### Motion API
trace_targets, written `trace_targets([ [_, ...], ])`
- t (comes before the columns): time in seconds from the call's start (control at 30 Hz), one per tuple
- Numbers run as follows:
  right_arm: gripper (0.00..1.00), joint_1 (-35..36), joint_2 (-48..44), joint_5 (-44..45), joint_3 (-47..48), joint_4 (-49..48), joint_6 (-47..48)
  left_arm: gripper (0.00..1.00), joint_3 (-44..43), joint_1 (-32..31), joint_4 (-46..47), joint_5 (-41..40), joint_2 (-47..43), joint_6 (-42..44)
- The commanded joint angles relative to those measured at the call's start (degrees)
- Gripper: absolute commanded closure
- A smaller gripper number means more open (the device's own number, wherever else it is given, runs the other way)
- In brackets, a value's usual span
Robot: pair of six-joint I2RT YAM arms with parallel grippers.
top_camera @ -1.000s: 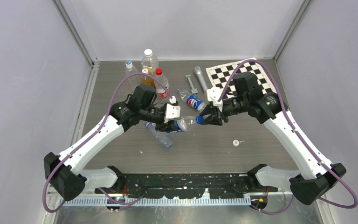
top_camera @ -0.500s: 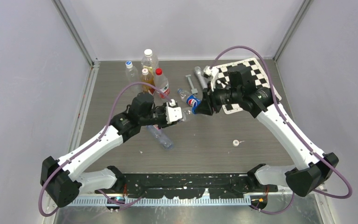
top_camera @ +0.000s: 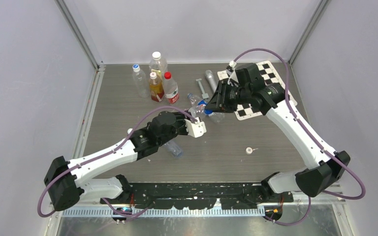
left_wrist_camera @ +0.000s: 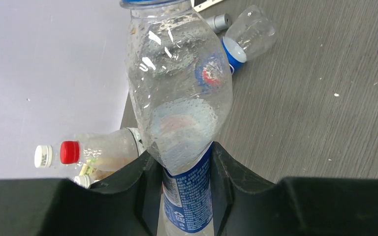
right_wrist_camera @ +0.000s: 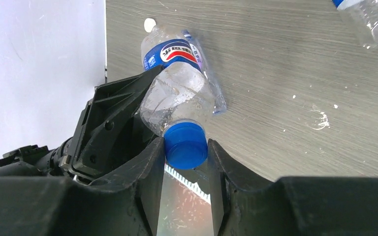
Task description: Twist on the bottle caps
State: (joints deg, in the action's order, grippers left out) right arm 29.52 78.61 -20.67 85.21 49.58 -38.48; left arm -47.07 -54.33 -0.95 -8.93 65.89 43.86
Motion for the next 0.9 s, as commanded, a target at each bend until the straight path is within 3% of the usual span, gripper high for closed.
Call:
trace_targets([
  [0.0, 0.47, 0.27, -3.25, 2.91, 0.96, -4.54, 9.72, 1.0, -5.31, 0.55, -1.47, 6.84, -1.24, -1.97],
  [0.1, 0.35, 0.28, -6.44, 1.13, 0.71, -4.89, 20.47, 1.0, -7.32, 4.85, -9.49, 15.27, -1.32, -6.24],
  [0.23, 0.32, 0.27, -11.26, -3.68, -2.03, -6.09, 38.55, 1.0, -11.26, 11.32, -19.37, 29.86, -0.17, -8.78],
  [0.43, 0.31, 0.28, -16.64, -18.73, -7.53, -6.31, 66.15, 1.0, -16.83, 14.42, -30.19, 41.45, 2.85, -7.38],
  [0.63, 0.35, 0.28, -15.49, -25.5, -7.68, -3.53, 76.41, 1.0, -20.67, 14.5, -34.5, 48.12, 5.54, -6.86],
  [0.87, 0.39, 0.44, -12.49, -28.92, -5.22, 0.86, 81.69, 1.0, -22.46, 14.45, -35.09, 49.59, 6.86, -6.99],
])
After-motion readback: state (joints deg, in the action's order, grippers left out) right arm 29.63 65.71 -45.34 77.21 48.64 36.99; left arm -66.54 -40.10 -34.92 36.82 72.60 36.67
